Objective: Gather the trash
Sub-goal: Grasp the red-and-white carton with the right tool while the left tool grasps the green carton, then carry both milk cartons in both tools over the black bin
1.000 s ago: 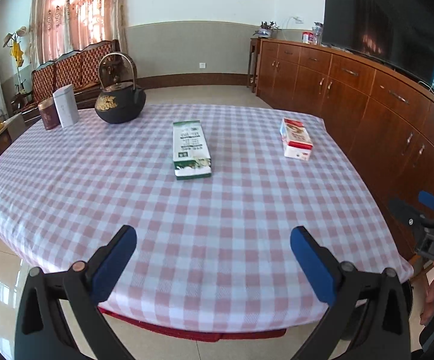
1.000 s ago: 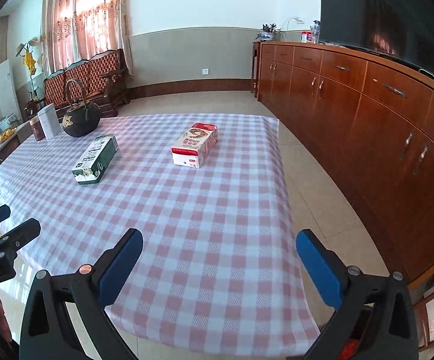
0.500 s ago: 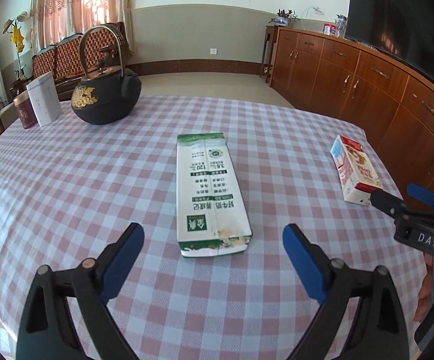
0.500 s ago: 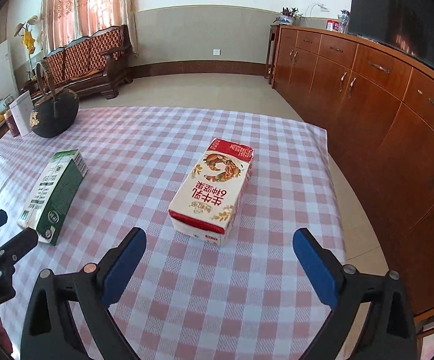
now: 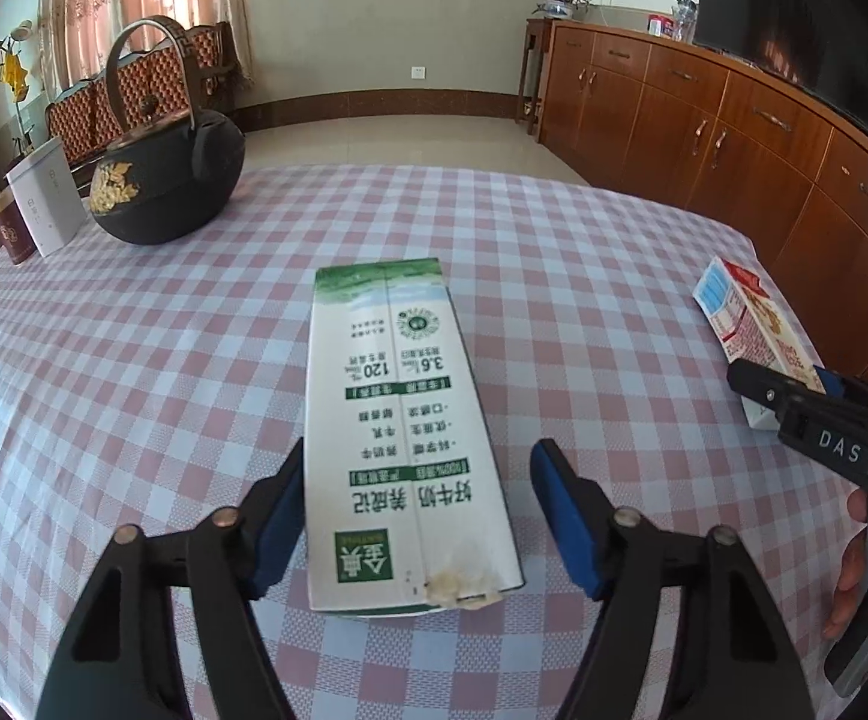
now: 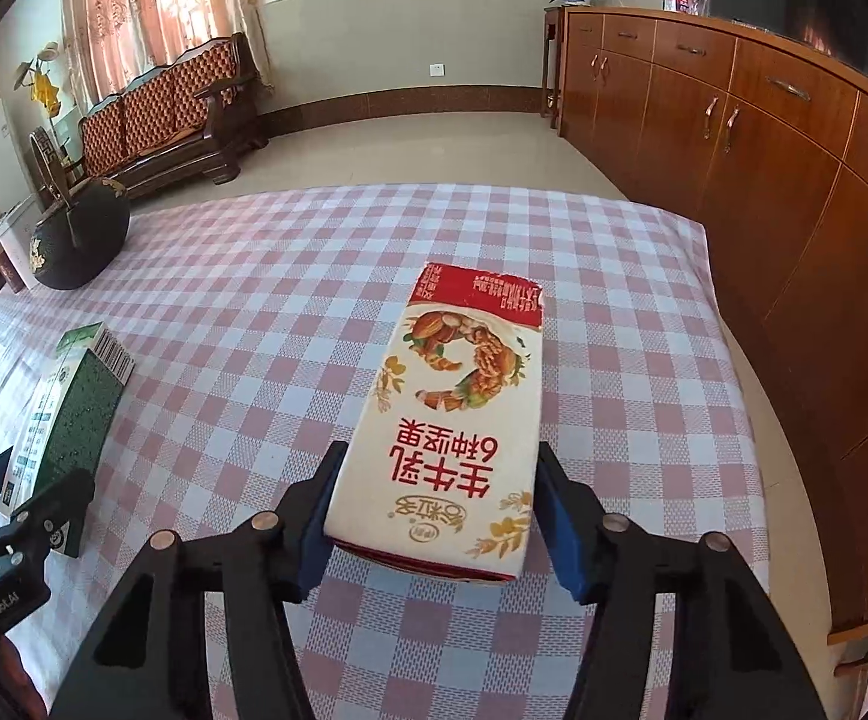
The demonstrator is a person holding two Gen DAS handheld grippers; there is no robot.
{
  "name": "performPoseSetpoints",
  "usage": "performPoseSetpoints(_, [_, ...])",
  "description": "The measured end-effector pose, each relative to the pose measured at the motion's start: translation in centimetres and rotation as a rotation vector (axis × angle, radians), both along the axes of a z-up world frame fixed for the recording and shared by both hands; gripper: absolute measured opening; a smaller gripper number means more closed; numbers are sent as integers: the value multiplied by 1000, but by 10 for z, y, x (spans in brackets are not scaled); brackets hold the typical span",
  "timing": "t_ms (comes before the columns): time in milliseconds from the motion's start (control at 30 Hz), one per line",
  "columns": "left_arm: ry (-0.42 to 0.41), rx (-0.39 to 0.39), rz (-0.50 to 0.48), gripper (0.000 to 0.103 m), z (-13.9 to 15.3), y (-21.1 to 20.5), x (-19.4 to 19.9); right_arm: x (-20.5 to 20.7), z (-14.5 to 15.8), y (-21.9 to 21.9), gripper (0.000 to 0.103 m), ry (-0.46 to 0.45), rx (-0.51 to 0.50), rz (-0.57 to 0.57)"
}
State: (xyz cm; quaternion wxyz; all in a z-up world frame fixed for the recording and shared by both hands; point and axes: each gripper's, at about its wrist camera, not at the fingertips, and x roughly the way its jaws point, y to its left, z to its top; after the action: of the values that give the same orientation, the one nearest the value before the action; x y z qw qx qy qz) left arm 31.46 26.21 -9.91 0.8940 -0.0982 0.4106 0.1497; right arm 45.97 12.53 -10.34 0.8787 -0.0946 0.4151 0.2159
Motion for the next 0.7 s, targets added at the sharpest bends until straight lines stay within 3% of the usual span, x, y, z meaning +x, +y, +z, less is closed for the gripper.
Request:
performPoseSetpoints(100, [-7, -11, -27, 55, 0, 1, 0, -6, 1, -5, 57, -17, -5, 16])
performPoseSetpoints(333, [-90, 27, -78, 54, 17, -19, -23, -36, 10, -22, 54, -73, -24, 54])
performPoseSetpoints(700, [-130, 41, -144, 54, 39, -63, -69, -100, 48, -80, 54, -146, 20, 35])
